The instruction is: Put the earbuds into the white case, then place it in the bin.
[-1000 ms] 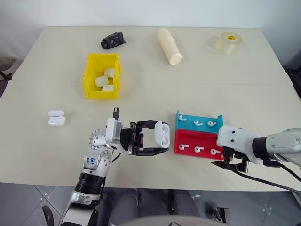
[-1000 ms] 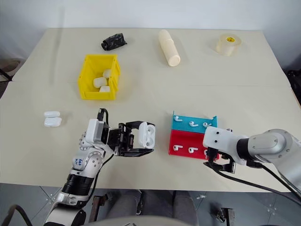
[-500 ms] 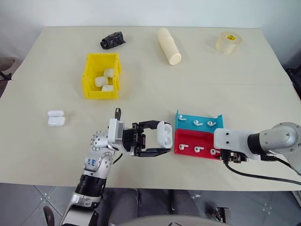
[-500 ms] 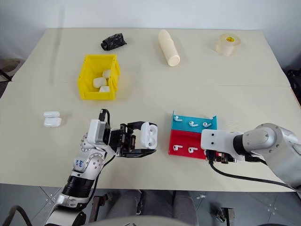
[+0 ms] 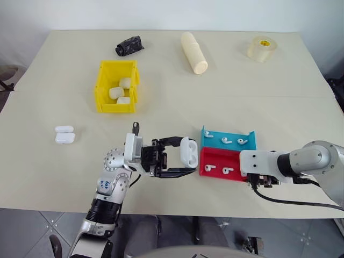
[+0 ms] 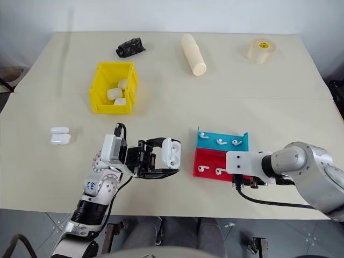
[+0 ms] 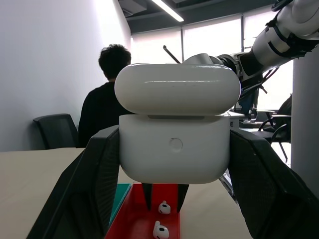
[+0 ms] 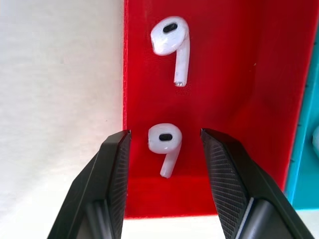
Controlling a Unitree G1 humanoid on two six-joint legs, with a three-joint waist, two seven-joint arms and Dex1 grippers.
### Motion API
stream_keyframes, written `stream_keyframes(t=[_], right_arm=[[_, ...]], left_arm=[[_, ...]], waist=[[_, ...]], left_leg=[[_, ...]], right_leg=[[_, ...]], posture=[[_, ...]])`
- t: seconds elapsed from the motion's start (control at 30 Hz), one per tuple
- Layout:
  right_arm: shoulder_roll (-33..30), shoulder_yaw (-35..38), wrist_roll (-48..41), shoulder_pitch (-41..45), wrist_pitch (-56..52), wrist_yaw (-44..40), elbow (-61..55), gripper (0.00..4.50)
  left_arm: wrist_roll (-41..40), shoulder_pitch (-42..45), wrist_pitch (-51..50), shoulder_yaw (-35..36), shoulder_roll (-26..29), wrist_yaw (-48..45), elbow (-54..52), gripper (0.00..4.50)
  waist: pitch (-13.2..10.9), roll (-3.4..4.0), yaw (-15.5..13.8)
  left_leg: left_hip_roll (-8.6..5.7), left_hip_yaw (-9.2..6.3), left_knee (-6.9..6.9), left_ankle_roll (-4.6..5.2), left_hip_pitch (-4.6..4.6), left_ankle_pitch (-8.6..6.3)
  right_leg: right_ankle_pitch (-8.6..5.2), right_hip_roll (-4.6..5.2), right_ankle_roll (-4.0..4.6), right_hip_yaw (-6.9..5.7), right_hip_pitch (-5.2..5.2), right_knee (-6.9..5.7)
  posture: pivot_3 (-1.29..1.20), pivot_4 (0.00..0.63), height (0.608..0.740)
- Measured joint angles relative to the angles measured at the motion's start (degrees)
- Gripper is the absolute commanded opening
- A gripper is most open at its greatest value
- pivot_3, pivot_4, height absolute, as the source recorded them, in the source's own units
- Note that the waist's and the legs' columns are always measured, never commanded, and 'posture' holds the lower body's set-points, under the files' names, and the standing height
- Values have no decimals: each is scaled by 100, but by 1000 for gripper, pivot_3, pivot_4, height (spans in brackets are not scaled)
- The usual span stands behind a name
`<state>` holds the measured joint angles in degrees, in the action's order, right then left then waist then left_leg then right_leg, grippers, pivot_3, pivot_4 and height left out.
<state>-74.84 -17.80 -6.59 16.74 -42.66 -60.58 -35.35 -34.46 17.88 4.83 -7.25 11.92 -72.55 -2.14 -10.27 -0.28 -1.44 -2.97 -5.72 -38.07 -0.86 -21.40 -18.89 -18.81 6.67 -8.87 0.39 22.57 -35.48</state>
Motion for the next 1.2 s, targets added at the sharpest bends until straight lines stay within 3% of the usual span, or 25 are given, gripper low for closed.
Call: stream_keyframes(t=[0.3, 0.53, 0.93, 1.1, 1.2], right_arm=[[148, -3, 293, -15, 102, -84, 13, 2284], [249, -5, 411, -9, 165, -245, 53, 514], [449, 119, 406, 10, 160, -419, 121, 514], [922, 1282, -678, -133, 161, -619, -116, 514], [1712, 2145, -1083, -534, 885, -462, -32, 514]], left_arm=[[-16, 2, -222, 4, 46, 72, -237, 2806], [-16, 2, -235, 5, 46, 123, -253, 2806], [-16, 1, -245, 20, 59, 167, -373, 2806], [-114, -5, -424, 50, 169, 122, -383, 2806], [-229, -25, -561, 115, 192, 118, -386, 2806]], waist=[[0, 1, 2], [0, 0, 5], [0, 0, 4], [0, 0, -2], [-2, -7, -18]], left_leg=[[-2, 0, -2, -1, 1, 0], [-2, 0, -3, -2, 2, 1], [-1, 0, -4, -3, 5, 2], [3, -1, -1, -2, 5, 1], [0, -4, -2, -2, 5, 1]], right_leg=[[0, -1, 0, 0, 0, -3], [0, -2, 0, 0, -2, -5], [0, -2, 0, 1, -3, -5], [0, -1, 0, 1, -4, -5], [1, 1, -1, -2, -9, -4]], posture=[[0, 150, 740], [0, 150, 740], [0, 150, 740], [0, 150, 740], [0, 150, 740]])
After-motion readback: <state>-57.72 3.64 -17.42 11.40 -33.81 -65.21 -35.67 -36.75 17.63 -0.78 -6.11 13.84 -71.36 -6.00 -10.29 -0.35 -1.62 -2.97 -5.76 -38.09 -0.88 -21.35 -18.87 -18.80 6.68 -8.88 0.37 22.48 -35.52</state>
